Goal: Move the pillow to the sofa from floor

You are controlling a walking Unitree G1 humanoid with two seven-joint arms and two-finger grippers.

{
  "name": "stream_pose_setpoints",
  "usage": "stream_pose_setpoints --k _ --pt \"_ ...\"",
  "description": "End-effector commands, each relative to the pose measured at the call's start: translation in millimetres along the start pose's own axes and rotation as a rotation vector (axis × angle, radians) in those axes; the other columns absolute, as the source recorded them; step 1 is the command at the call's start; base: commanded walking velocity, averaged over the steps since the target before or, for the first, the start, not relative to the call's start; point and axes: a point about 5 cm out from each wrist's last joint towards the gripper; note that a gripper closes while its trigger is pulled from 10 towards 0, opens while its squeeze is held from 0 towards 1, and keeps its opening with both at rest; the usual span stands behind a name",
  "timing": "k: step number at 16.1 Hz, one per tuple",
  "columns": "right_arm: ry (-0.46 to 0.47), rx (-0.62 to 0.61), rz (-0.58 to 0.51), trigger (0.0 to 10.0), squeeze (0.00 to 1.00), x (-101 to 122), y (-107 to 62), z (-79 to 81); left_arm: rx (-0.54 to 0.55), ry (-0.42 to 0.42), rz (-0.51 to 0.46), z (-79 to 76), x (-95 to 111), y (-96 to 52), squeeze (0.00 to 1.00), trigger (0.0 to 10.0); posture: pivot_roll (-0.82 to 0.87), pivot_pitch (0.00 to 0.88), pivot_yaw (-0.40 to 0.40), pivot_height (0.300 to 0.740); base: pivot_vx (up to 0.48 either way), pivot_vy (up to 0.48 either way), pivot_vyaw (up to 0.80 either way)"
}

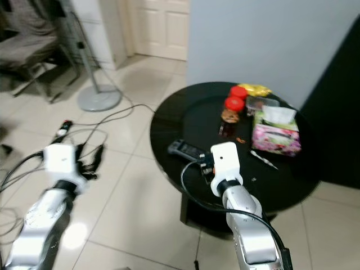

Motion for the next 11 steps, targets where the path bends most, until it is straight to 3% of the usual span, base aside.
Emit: stream_pose_setpoints --k 1,5,6,8,11 --pt "-0.028 0.016 0.011 10.0 0.00 -2 1.3 3.1 0.015 -0.011 -0.020 1.7 6 -1.8 0.00 10.0 0.06 0.000 0.036 0.740 0.000 0.000 0.80" --pt "0.012 0.036 0.014 10.0 0.00 -3 6.8 -1.9 -0.027 0.045 -0.010 -6.0 8 4.3 0.00 10.0 0.07 0.000 0.045 0.740 0.000 0.000 0.80" --pt "0.026 0.026 0.049 10.0 0.00 -10 9.3 -1.5 -0.041 0.131 0.009 -6.6 3 2.3 0.00 10.0 0.07 0.000 0.024 0.740 0.000 0.000 0.80" --pt "0.004 0.076 0.044 10.0 0.00 -6 11.2 0.9 0.006 0.105 0.011 -5.4 -1 -1.6 0.00 10.0 0.08 0.000 -0.001 0.740 0.000 0.000 0.80" --pt "0.040 0.070 0.064 10.0 0.00 -8 15.5 -4.1 0.031 0.100 -0.002 -7.7 3 6.0 0.00 10.0 0.10 0.000 -0.014 0.740 0.000 0.000 0.80"
Point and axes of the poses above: a point about 5 cm out from each wrist's last joint towards the gripper, its own y axis pointing out of the wrist towards the gripper, its own x axis along the axis of the wrist's last joint, z = x × y, and after that the axes turned 8 degrees about -y, right-handed
